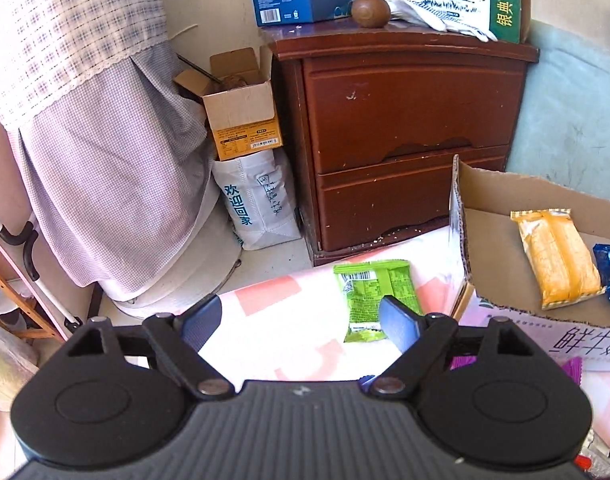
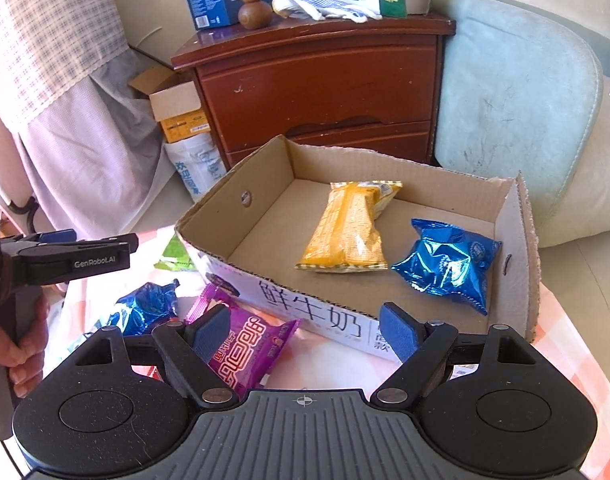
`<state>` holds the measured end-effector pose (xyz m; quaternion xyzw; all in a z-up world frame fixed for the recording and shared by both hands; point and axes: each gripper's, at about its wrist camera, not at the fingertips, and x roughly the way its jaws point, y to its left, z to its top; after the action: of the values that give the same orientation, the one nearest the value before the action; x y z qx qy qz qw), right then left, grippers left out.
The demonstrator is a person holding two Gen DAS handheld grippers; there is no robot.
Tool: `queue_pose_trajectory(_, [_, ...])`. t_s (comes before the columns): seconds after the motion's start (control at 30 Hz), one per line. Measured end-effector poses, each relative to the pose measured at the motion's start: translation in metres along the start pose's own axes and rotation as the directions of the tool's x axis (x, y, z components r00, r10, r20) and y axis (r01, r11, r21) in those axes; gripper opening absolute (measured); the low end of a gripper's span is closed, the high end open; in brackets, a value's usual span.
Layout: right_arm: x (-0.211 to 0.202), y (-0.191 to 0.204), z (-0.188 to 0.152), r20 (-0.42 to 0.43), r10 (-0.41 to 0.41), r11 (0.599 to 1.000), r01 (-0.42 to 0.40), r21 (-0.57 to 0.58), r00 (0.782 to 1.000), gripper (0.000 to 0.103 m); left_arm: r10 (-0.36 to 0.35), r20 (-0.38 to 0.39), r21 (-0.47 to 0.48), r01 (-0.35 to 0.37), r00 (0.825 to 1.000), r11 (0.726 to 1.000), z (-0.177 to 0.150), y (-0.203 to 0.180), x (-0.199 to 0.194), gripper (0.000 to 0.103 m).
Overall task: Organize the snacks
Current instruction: 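Move left tool to green packet while right tool moves over red bags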
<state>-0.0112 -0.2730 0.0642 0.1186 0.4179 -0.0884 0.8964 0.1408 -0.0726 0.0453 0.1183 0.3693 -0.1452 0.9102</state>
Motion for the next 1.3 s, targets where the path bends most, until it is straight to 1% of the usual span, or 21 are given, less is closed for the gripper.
queue_pose_trajectory(0.03, [0.002, 0.003, -0.001, -0.004, 0.000, 1.000, 0.000, -0.004, 1.000, 0.083, -0.012, -0.001, -0.014, 0.012, 1.000, 1.000, 0.002, 0.002, 0.003, 0.085])
queue_pose_trajectory(0.13, [0.007, 0.011, -0.003, -0.012, 0.001, 1.000, -0.001, -0.020, 1.000, 0.083, -0.007, -0.015, -0.052, 0.006, 1.000, 0.999, 0.009, 0.003, 0.016, 0.085])
queue_pose_trajectory(0.27, [0.013, 0.017, -0.006, -0.024, 0.007, 0.999, -0.008, -0.033, 1.000, 0.083, -0.011, -0.041, -0.053, 0.009, 0.999, 0.999, 0.015, -0.003, 0.040, 0.085])
queue_pose_trajectory(0.33, [0.015, 0.019, -0.007, -0.025, 0.004, 0.999, -0.005, -0.043, 1.000, 0.083, -0.028, -0.063, -0.060, 0.024, 0.998, 0.998, 0.017, -0.003, 0.055, 0.085])
queue_pose_trajectory(0.57, [0.018, 0.019, -0.006, -0.022, -0.008, 0.999, 0.007, -0.044, 1.000, 0.083, -0.020, -0.109, -0.121, 0.006, 0.994, 0.993, 0.022, 0.002, 0.094, 0.085])
queue_pose_trajectory(0.63, [0.019, 0.019, -0.006, -0.021, -0.013, 0.999, 0.012, -0.042, 1.000, 0.083, -0.011, -0.132, -0.124, -0.005, 0.991, 0.992, 0.022, 0.001, 0.105, 0.086])
queue_pose_trajectory(0.77, [0.023, 0.020, -0.006, -0.020, -0.022, 0.999, 0.022, -0.037, 1.000, 0.083, -0.018, -0.136, -0.123, 0.001, 0.991, 0.992, 0.023, 0.000, 0.118, 0.088])
queue_pose_trajectory(0.87, [0.028, 0.022, -0.006, -0.029, -0.029, 0.999, 0.028, -0.046, 0.999, 0.084, -0.017, -0.134, -0.117, 0.001, 0.991, 0.993, 0.024, 0.000, 0.121, 0.089])
queue_pose_trajectory(1.0, [0.035, 0.025, -0.008, -0.057, -0.020, 0.999, 0.017, -0.047, 0.998, 0.084, -0.009, -0.118, -0.057, 0.002, 0.993, 0.998, 0.021, -0.004, 0.116, 0.089])
queue_pose_trajectory(1.13, [0.038, 0.026, -0.010, -0.083, -0.009, 1.000, 0.007, -0.027, 0.997, 0.084, -0.005, -0.110, -0.018, 0.003, 0.994, 1.000, 0.014, -0.003, 0.109, 0.089])
queue_pose_trajectory(1.3, [0.041, 0.025, -0.012, -0.106, 0.004, 1.000, -0.003, 0.006, 0.994, 0.084, -0.013, -0.133, 0.002, 0.013, 0.991, 1.000, 0.004, -0.001, 0.097, 0.090])
